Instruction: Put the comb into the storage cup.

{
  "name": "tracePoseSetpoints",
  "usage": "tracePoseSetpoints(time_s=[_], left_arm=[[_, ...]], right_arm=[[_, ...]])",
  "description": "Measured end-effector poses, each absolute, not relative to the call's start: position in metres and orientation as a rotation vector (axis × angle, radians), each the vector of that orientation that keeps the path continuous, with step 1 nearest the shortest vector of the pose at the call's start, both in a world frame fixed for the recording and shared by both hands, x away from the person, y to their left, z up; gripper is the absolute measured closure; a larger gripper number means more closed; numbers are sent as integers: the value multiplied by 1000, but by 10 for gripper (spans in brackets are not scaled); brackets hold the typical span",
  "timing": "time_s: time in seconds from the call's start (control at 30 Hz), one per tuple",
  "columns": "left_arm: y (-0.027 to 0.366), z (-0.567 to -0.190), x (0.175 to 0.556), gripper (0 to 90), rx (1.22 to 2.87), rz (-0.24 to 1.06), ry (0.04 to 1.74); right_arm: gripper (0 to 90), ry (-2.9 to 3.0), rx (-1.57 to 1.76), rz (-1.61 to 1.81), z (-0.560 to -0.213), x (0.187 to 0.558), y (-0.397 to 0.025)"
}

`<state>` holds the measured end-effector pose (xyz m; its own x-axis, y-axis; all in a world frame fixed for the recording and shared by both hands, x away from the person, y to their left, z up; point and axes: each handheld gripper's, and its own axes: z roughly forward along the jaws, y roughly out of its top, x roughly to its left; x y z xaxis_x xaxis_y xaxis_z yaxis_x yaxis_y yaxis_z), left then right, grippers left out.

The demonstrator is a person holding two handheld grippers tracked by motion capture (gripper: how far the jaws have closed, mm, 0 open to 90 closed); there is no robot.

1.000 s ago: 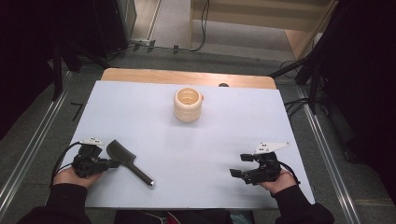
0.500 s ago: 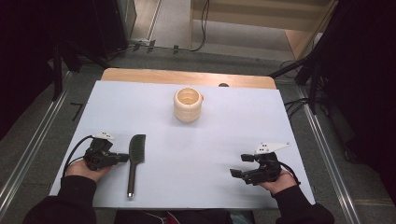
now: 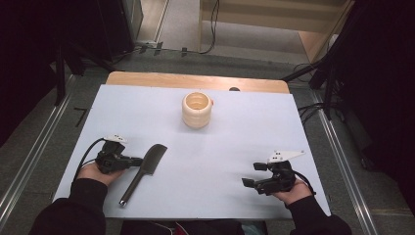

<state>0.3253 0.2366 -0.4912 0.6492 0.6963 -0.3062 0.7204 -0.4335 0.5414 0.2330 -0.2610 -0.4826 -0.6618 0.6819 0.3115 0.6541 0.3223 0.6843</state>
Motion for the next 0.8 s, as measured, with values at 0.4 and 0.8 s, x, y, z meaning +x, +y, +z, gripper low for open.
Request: tracePoseSetpoints(time_s=[0.4, 0.8], left_arm=[[223, -490, 329, 896, 2258, -47, 1044], [233, -480, 330, 765, 2184, -36, 1034]], right_arm=[[157, 2524, 1280, 1274, -484, 230, -263], [157, 2518, 1284, 1273, -484, 229, -265]])
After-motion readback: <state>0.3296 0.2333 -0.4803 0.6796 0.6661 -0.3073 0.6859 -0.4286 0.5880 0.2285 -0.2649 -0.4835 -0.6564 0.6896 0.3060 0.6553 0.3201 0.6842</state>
